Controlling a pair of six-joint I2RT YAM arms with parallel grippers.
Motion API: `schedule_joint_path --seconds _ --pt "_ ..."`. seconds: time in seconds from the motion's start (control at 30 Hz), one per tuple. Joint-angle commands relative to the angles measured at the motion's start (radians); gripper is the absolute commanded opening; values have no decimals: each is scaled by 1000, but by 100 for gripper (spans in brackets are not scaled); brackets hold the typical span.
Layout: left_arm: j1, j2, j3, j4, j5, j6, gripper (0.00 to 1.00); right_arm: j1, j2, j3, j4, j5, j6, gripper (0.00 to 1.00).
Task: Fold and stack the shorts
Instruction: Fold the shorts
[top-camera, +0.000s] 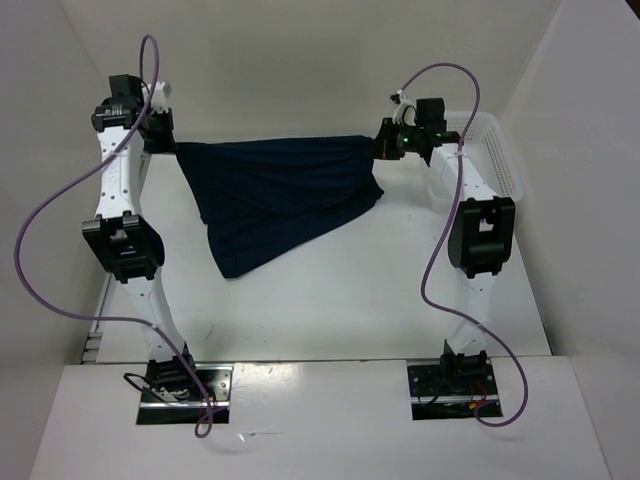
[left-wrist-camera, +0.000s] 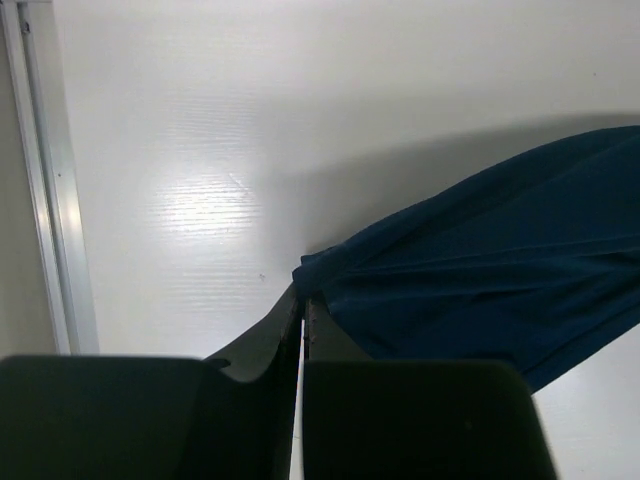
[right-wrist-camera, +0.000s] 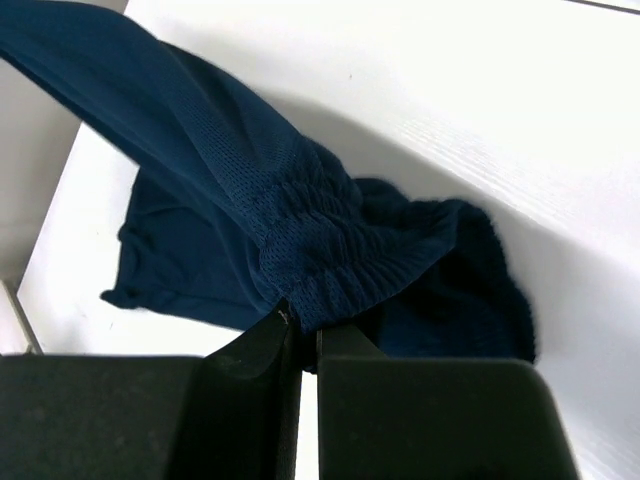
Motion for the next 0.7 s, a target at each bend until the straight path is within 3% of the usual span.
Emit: schedule_joint_path --seconds 0.0,0.1,0.3,0.67 --pt "7 -11 -53 12 31 4 0 -9 -4 33 68 -16 8 0" --pt "-2 -86 -191 12 101 4 0 -9 -28 -27 28 15 -29 0" --pt "-138 -342 -728 54 145 4 0 -9 -68 -214 -1 182 -113 0" --pt "-210 -341 -1074 85 116 4 0 -9 -87 -299 -10 323 -162 7"
